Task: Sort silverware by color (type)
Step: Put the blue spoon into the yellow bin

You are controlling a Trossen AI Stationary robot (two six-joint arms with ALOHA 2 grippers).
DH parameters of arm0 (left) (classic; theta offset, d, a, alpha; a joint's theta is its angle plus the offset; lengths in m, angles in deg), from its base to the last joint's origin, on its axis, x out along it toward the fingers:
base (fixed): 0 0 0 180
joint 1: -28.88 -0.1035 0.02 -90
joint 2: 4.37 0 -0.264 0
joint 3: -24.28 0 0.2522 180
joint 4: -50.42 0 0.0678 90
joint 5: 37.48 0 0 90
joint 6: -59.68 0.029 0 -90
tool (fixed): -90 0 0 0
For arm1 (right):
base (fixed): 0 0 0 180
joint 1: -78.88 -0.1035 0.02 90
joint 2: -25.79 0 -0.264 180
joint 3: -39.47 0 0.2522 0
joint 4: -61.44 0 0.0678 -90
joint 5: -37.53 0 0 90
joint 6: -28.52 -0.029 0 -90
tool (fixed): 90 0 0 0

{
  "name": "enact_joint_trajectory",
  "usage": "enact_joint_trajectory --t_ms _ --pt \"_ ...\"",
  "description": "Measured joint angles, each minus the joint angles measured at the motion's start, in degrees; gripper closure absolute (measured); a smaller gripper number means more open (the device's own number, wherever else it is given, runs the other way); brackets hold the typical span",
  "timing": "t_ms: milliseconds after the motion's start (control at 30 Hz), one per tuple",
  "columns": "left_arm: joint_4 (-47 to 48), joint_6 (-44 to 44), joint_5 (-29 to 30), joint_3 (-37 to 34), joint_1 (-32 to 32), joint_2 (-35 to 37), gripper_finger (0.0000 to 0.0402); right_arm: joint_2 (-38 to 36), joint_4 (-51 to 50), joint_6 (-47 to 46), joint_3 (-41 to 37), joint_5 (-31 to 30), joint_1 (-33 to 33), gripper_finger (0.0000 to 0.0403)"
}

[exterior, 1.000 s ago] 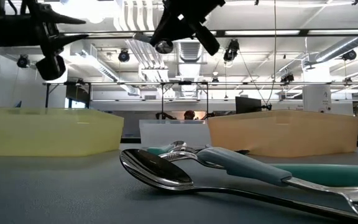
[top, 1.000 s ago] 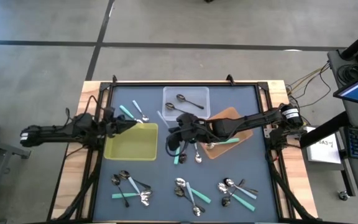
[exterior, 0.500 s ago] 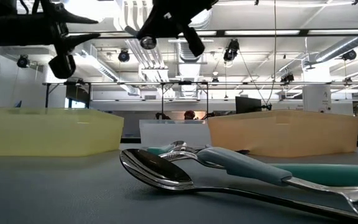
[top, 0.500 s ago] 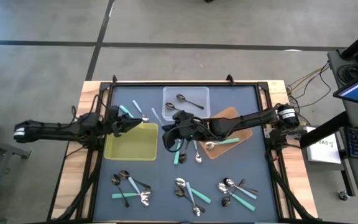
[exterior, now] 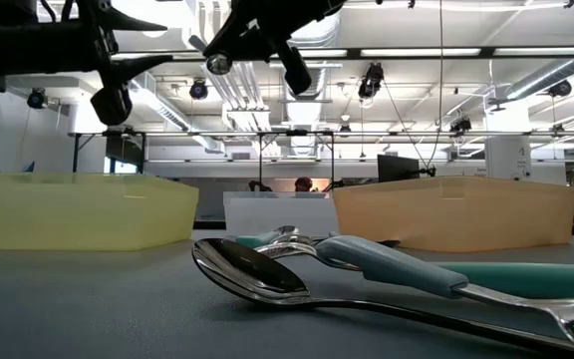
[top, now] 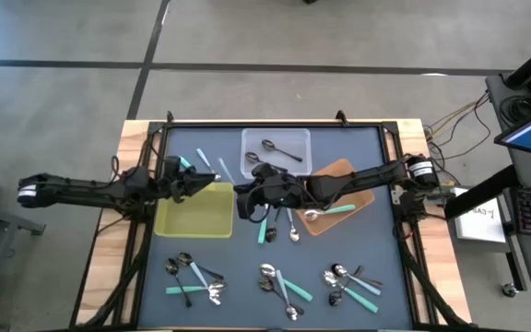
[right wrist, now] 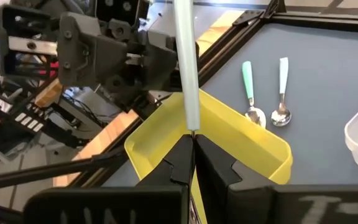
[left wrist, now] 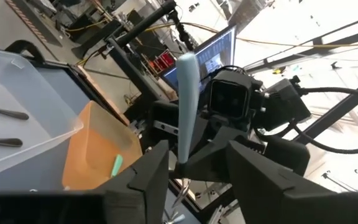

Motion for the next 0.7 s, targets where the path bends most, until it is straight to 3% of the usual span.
enact_joint_trajectory --t_ms 233,433,700 --pt "-2.2 0.1 6.5 0.0 0.0 -2.5 0.0227 0.0 0.0 -0.7 0.0 0.1 0.0 0.0394" --pt "-8.3 0.1 6.6 0.1 0.0 -5.3 0.0226 0.0 0.4 -1.9 0.0 2.8 0.0 0.0394" --pt "-8.1 4.0 4.4 5.5 0.0 -11.0 0.0226 0.0 1.6 -1.3 0.0 3.0 0.0 0.0394"
